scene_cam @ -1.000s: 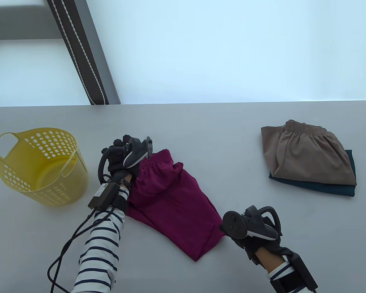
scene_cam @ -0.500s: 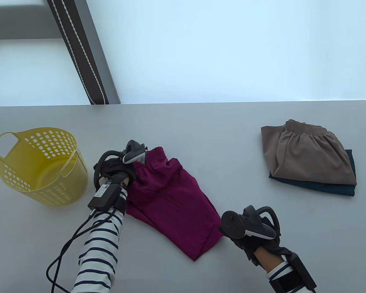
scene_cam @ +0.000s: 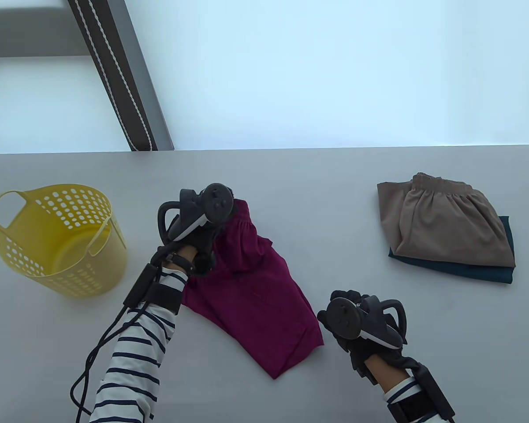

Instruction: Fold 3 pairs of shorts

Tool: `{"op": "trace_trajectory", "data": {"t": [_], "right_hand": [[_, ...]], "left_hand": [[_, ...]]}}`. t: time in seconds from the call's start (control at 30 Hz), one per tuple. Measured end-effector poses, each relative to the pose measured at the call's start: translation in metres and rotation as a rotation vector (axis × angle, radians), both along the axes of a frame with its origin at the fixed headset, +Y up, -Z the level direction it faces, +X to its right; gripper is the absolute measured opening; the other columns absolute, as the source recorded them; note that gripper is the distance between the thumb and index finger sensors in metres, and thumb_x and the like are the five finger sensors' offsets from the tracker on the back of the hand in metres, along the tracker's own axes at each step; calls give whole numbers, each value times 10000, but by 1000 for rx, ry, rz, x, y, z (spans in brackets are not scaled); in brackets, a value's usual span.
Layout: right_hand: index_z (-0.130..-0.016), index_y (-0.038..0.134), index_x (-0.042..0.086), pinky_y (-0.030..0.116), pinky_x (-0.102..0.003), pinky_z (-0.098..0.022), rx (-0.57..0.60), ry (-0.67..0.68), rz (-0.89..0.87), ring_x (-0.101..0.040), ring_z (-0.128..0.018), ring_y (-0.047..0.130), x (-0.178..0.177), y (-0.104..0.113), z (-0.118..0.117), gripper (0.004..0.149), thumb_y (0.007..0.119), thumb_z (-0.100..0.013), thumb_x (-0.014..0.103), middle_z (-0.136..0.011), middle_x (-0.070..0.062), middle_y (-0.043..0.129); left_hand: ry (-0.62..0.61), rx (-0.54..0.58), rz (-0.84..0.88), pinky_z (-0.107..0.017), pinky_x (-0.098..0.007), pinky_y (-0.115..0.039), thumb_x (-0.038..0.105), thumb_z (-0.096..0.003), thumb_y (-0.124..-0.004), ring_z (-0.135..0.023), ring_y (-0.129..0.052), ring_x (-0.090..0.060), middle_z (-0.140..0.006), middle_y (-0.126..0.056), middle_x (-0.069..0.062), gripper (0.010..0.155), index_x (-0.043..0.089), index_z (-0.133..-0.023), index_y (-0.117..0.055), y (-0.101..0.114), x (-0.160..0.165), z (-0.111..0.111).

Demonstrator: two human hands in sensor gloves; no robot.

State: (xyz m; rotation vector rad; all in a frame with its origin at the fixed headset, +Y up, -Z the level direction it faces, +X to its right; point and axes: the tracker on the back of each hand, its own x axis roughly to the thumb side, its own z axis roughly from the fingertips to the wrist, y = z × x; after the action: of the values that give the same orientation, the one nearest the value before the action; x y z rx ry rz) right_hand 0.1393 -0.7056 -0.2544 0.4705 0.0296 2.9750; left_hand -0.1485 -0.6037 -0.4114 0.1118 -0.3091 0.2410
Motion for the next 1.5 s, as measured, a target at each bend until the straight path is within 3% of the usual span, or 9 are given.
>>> {"op": "trace_trajectory", "data": {"t": [0.23, 0.43, 0.5, 0.53, 0.67, 0.83, 1.1, 1.33, 1.5], "right_hand": [[-1035, 128, -40, 572, -688, -529, 3, -13, -371, -704, -822, 520, 3, 43, -7, 968, 594, -482, 604, -1007, -426, 327], [-1060, 3, 132, 255, -753, -595, 144, 227, -712, -673, -910, 89, -25, 130, -22, 1026, 634, -439, 651, -1092, -274, 56], [-1095, 192, 164, 247, -756, -595, 130, 304, -724, -641, -946, 126, -35, 152, -29, 952, 668, -423, 642, -1132, -232, 200], [-1072, 418, 143, 291, -763, -589, 114, 308, -706, -612, -985, 294, -39, 157, -32, 850, 712, -421, 604, -1110, -192, 483], [-813, 810, 162, 501, -744, -558, -15, 211, -524, -413, -732, 932, -47, 140, -41, 462, 811, -433, 425, -694, -68, 958], [-808, 820, 136, 620, -686, -533, 24, 46, -619, -398, -643, 988, -27, 136, -45, 438, 822, -433, 363, -647, -90, 983], [-847, 797, 218, 571, -712, -558, 359, -124, -553, -467, -762, 901, -9, 210, -28, 422, 795, -425, 228, -840, -103, 895], [-933, 712, 221, 714, -594, -560, 646, 101, -478, -352, -675, 977, -25, 287, 33, 478, 745, -460, 280, -789, -79, 919], [-899, 748, 168, 776, -522, -495, 708, 252, -654, -237, -460, 997, -6, 337, 77, 491, 779, -445, 354, -631, -61, 959]], "left_hand": [[-415, 49, 144, -659, -423, -851, 408, -440, -697, -599, -1081, -20, -821, -946, 105, 418, 395, -851, -621, 82, 16, 52], [-693, 116, 90, -678, -381, -848, 413, -413, -713, -603, -1095, 19, -814, -959, 163, 436, 432, -842, -634, 131, 33, 97], [-684, 194, 95, -678, -365, -852, 418, -407, -712, -603, -1099, 33, -812, -962, 178, 440, 435, -840, -635, 144, 28, 109], [-672, 224, 115, -676, -359, -855, 417, -406, -713, -601, -1102, 38, -808, -964, 178, 440, 431, -839, -638, 148, 25, 111], [-537, 396, 284, -673, -345, -863, 414, -399, -723, -584, -1107, 44, -792, -974, 179, 438, 424, -831, -649, 172, -15, 116], [-423, 467, 309, -672, -346, -866, 410, -399, -734, -590, -1114, 36, -793, -980, 174, 438, 414, -831, -660, 181, -60, 121], [-238, 611, 104, -660, -327, -882, 399, -405, -754, -598, -1126, 42, -819, -972, 157, 490, 365, -881, -641, 176, -102, 146], [-26, 918, -157, -638, -310, -907, 395, -438, -739, -561, -1130, 62, -825, -981, 102, 551, 253, -955, -611, 199, -117, 190], [-257, 779, 156, -635, -337, -918, 364, -464, -726, -557, -1124, 51, -833, -978, 79, 567, 200, -990, -592, 227, -144, 213]]}}
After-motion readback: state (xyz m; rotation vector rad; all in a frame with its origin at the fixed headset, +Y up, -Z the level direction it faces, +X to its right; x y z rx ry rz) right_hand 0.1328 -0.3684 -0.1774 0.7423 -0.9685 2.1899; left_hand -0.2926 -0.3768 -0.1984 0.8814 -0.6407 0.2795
